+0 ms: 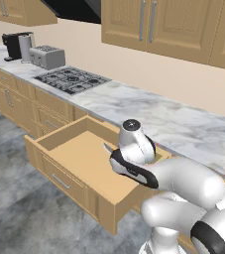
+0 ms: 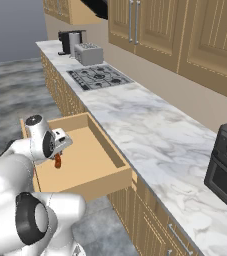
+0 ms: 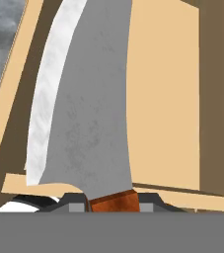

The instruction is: Pick up the metallic utensils from the counter and place them in the open drawer. Make sure not to pick up any wooden utensils.

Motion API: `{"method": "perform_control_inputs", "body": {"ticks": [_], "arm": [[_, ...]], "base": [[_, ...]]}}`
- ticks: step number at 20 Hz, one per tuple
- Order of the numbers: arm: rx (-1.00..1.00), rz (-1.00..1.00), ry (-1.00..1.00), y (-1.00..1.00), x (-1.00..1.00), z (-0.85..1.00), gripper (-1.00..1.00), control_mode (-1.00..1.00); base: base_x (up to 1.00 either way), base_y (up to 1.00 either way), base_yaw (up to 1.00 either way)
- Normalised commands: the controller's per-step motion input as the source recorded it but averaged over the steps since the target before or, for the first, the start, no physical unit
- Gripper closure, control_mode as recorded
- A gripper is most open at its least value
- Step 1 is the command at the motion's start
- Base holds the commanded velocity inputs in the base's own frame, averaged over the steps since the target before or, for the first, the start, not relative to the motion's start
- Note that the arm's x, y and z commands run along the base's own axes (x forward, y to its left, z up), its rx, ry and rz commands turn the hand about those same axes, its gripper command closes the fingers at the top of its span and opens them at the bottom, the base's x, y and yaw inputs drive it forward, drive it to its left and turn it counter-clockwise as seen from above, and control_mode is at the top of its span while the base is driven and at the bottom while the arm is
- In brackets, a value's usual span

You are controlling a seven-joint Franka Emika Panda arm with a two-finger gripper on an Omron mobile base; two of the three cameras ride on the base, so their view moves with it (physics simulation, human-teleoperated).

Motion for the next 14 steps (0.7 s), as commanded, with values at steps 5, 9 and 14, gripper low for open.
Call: {"method": "perform_control_inputs", "body": {"ticks": [5, 9, 14], "arm": [[0.0, 0.06, 0.12, -0.01, 0.48, -0.08, 1.0, -1.0], [0.0, 0.08, 0.11, 0.0, 0.44, -0.17, 1.0, -1.0], [0.0, 0.07, 0.07, 0.01, 0.41, -0.22, 1.0, -1.0]], "base": [[0.0, 0.0, 0.0], [0.0, 0.0, 0.0], [0.0, 0.0, 0.0]]}}
